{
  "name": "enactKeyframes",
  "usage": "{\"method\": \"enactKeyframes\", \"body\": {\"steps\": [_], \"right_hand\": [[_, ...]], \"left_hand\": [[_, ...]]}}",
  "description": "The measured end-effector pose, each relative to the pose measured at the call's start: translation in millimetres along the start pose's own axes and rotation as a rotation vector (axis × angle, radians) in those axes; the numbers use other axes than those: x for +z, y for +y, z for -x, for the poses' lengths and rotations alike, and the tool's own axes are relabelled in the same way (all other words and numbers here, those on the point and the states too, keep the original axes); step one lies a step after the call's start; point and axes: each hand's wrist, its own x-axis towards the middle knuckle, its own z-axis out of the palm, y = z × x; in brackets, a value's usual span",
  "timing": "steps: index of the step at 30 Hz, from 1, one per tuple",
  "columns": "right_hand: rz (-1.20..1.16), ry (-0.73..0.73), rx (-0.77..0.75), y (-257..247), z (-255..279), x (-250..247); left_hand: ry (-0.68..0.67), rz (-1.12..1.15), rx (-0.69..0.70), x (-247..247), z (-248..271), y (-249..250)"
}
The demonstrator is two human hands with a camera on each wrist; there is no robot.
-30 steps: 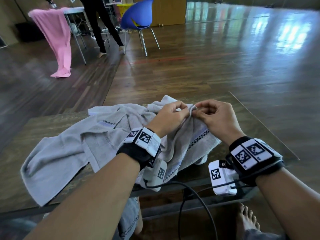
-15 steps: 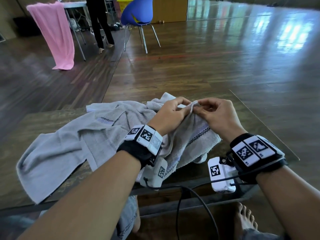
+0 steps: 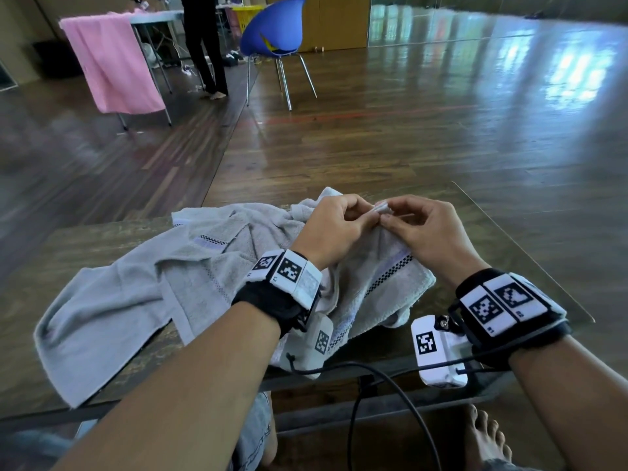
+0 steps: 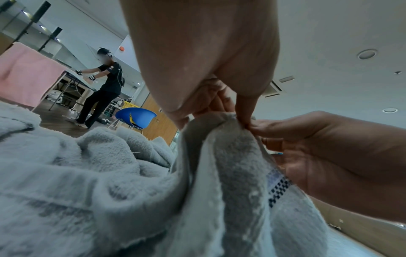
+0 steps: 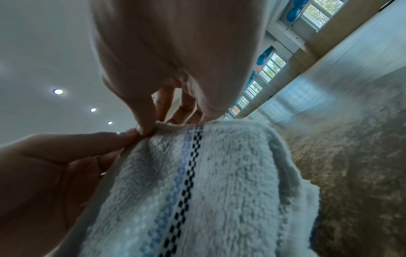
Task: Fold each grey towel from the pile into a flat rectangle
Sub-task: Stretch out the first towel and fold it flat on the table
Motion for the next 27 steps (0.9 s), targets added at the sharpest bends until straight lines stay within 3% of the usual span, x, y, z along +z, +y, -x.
{"method": "enactKeyframes", "body": {"steps": [3, 8, 14, 18, 27], "right_hand": [[0.004, -0.020, -0.016, 2, -1, -2], [0.019, 0.059, -0.060, 4, -2, -2], [0.028, 0.042, -0.081, 3, -1, -2], [0.097, -0.015, -0.107, 0, 1, -5], [0.081, 0.144, -0.091, 6, -1, -26]], "left_hand": [[-0.007, -0.060, 0.010, 0, 0, 1], [0.131, -0.262, 0.132, 1, 4, 2], [0.114, -0.326, 0.089, -3, 5, 1], [0.056, -0.336, 0.091, -2, 8, 0], [-0.196, -0.520, 0.018, -22, 11, -4]]}}
